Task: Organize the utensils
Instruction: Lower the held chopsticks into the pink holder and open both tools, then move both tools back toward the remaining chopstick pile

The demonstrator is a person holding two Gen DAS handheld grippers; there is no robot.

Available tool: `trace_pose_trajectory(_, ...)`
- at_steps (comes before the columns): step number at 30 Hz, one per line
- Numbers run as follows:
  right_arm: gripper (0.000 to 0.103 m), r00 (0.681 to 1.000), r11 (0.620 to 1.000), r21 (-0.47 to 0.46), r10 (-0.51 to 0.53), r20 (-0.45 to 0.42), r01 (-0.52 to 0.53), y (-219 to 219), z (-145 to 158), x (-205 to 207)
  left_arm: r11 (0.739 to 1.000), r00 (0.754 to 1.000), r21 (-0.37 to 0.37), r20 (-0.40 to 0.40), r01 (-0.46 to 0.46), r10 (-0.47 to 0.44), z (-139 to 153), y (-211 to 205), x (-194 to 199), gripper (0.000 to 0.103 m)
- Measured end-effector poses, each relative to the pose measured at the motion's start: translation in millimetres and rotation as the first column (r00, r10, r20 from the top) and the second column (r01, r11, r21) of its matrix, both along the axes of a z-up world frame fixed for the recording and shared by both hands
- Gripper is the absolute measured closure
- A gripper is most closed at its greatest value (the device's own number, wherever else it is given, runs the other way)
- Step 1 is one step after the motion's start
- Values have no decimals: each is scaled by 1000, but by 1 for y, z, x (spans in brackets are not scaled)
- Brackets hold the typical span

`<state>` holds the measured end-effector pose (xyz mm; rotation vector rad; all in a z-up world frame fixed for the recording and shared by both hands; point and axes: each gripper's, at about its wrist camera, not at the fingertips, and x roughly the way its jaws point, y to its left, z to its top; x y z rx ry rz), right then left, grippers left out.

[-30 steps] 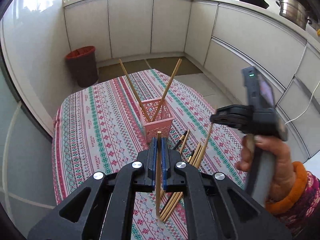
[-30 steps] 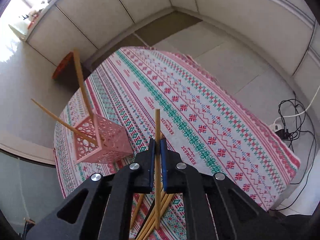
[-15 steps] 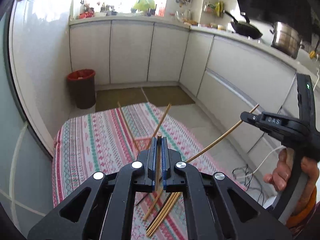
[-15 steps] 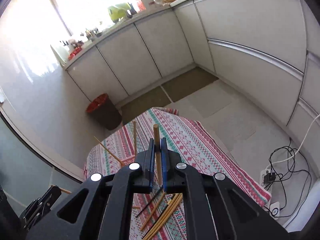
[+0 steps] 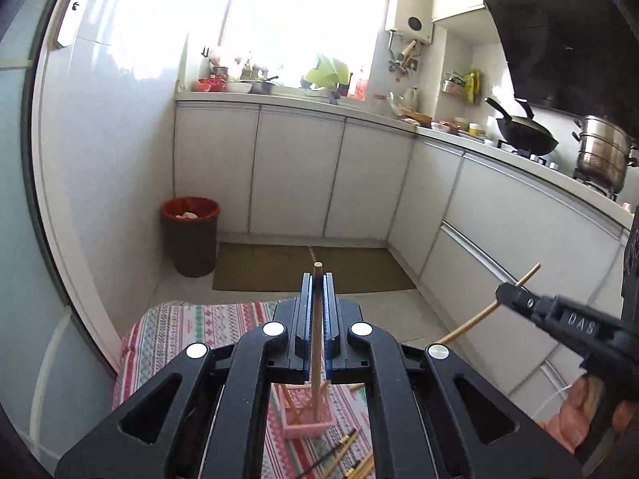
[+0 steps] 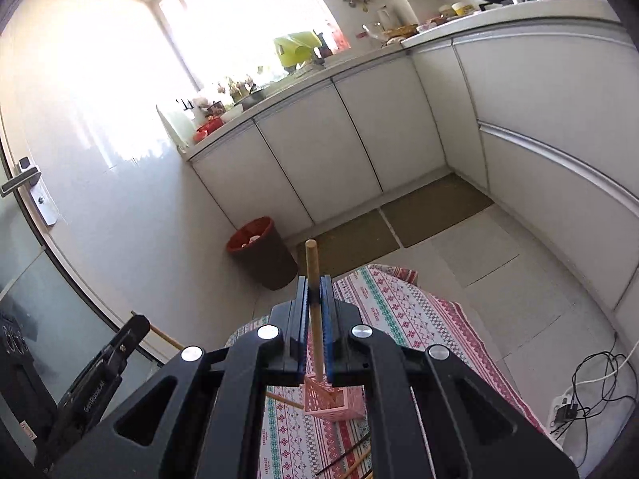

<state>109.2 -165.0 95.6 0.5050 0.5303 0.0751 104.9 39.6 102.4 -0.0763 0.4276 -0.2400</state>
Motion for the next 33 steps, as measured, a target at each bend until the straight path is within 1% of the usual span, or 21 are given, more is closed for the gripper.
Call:
trace_pose_trajectory(3, 97, 999, 1000, -17, 13, -45, -14, 5, -19, 21, 999, 999, 36, -35, -25, 26, -20, -5, 19, 100)
trace_pose_trajectory(4, 97, 999, 1000, -28, 9, -53, -10, 7, -25, 26, 999, 998, 31, -50, -26, 28, -28, -4, 25, 99)
trace_pose_trajectory(7, 97, 995, 999, -38, 18, -96, -22, 13, -45, 42, 1000, 990, 9, -142, -17, 19, -53, 0, 45, 98)
trace_pose_trajectory(9, 97, 992, 999, -31, 29, -120, -33, 16, -54, 49, 999, 987, 12, -160, -34, 36, -60, 7, 47, 97)
trace_pose_trajectory(12, 97, 992, 998, -46, 32, -123, -37, 21, -59, 56, 999, 987, -13, -151, -53, 50, -55, 19, 42, 95)
trace_pose_trajectory(15, 97, 990, 997, -64, 40, -134, -49, 29, -63, 60, 997, 988, -20, -134, -76, 73, -48, 28, 35, 93)
trace_pose_trajectory(18, 97, 986, 995, -77, 52, -160, -65, 40, -69, 68, 995, 987, -22, -132, -97, 93, -44, 34, 33, 88)
trace_pose_trajectory(22, 97, 976, 991, -95, 69, -208, -90, 56, -84, 83, 994, 984, -16, -142, -109, 105, -45, 40, 35, 86)
trace_pose_trajectory(23, 97, 972, 990, -105, 73, -224, -98, 60, -90, 89, 994, 983, -11, -150, -113, 110, -46, 42, 36, 84)
trace_pose_trajectory(24, 95, 969, 988, -111, 78, -234, -106, 64, -94, 92, 993, 981, -9, -157, -117, 114, -47, 44, 37, 80)
trace_pose_trajectory(26, 93, 963, 979, -157, 86, -256, -129, 75, -103, 102, 992, 977, -4, -174, -124, 121, -50, 46, 40, 78)
trace_pose_trajectory(27, 83, 963, 978, -166, 83, -257, -129, 78, -105, 104, 992, 976, -2, -182, -126, 124, -52, 47, 41, 78)
trace_pose_trajectory(29, 75, 966, 981, -157, 73, -246, -114, 78, -105, 104, 992, 974, 0, -189, -128, 126, -53, 49, 41, 77)
trace_pose_trajectory(31, 74, 970, 981, -161, 67, -234, -106, 77, -100, 100, 992, 974, 3, -189, -130, 128, -53, 50, 40, 74)
trace_pose_trajectory(33, 72, 974, 982, -166, 56, -220, -94, 73, -96, 94, 991, 974, 1, -182, -135, 133, -51, 50, 38, 64)
